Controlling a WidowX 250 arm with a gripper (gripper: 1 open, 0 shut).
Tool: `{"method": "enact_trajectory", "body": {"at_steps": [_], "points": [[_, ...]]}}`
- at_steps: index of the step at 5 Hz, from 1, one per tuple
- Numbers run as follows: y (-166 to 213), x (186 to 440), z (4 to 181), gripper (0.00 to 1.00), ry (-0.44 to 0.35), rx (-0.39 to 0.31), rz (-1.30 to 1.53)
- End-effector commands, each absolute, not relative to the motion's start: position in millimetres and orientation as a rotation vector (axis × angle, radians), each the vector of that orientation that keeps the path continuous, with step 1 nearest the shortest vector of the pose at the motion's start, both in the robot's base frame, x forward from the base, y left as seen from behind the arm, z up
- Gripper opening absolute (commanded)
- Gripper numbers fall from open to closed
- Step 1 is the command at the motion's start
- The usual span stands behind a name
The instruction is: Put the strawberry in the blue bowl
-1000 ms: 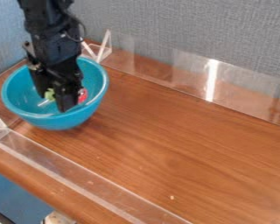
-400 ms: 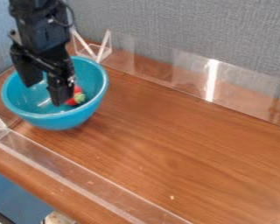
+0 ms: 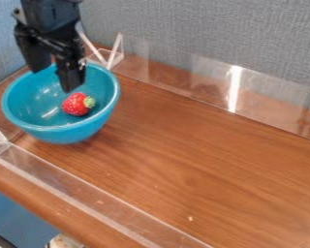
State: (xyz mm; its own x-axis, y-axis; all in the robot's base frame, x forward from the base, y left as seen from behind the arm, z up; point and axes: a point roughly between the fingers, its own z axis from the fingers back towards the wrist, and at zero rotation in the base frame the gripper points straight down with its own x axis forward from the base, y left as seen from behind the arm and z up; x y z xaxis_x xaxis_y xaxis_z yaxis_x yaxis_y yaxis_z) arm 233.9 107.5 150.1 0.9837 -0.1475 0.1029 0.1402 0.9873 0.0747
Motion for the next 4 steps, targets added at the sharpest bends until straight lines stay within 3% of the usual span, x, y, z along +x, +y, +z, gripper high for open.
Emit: {"method": "enact_trajectory", "body": {"at_steps": [1,4], "points": [[114.6,240.7,162.0,1.0,-0.155,0.089,-0.139],[112.6,242.7,156.1,1.0,-0.146,0.079,-0.229]]}}
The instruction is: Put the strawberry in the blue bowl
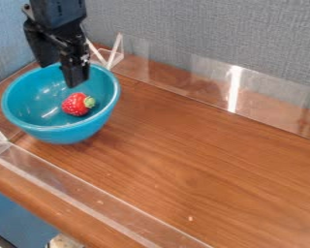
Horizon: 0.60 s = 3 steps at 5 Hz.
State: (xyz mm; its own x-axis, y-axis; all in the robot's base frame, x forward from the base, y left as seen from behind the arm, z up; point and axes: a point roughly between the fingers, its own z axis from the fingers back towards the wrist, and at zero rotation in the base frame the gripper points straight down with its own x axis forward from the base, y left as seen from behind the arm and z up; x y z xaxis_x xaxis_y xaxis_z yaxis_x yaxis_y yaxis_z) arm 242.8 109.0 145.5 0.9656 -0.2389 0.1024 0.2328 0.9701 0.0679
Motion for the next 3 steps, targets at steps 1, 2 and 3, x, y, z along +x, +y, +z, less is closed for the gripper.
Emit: {"method": "enact_trajectory", "body": {"at_steps": [1,2,3], "points": [[111.6,237.9,149.3,1.0,-0.137,0.077,-0.231],[115.7,243.1,140.8,1.0,-0.145,0.076,-0.263],[120.0,247.6,131.9,1.0,-0.148,0.075,-0.294]]}}
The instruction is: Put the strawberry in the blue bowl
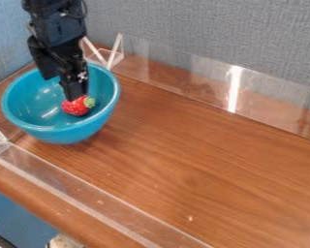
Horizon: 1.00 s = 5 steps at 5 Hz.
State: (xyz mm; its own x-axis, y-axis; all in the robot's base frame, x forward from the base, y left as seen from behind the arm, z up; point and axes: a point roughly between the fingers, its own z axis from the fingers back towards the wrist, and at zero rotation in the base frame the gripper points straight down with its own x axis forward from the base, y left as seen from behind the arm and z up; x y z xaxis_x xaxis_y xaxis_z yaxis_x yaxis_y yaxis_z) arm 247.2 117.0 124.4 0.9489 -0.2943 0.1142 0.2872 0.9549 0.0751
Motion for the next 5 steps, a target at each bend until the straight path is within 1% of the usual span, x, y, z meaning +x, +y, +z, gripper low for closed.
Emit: {"method": "enact_trajectory", "body": {"at_steps": [1,2,3,4,5], "points": [[116.4,258.3,130.5,1.0,-0.163,0.065,-0.314],[112.5,260.1,146.8,1.0,-0.176,0.061,-0.312],[108.0,260.2,168.5,1.0,-0.195,0.057,-0.305],[105.4,258.9,182.3,1.0,-0.2,0.057,-0.299],[109.7,262.4,178.6,1.0,-0.195,0.049,-0.332]]}}
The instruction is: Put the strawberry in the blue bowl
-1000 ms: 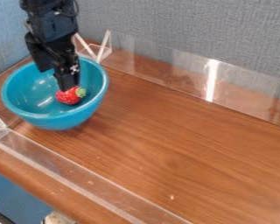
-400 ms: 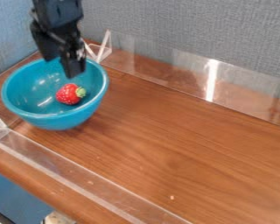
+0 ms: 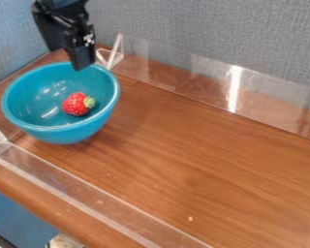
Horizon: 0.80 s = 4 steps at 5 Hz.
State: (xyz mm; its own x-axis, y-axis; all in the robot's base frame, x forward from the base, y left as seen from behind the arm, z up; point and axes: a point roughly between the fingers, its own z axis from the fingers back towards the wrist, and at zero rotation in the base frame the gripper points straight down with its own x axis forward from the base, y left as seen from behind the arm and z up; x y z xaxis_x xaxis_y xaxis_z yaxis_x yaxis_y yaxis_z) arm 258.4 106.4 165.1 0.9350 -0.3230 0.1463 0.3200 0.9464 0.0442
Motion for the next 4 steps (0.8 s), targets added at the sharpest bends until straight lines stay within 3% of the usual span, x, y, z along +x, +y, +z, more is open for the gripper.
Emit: {"method": "enact_trajectory", "body": {"at_steps": [1,3,4], "points": [[114.5,266.6,174.1,1.0,-0.189,0.045,-0.367],[129.0,271.1,165.1,1.0,-0.18,0.036,-0.41],[127.9,264.9,168.7,1.0,-0.176,0.039,-0.363]]}}
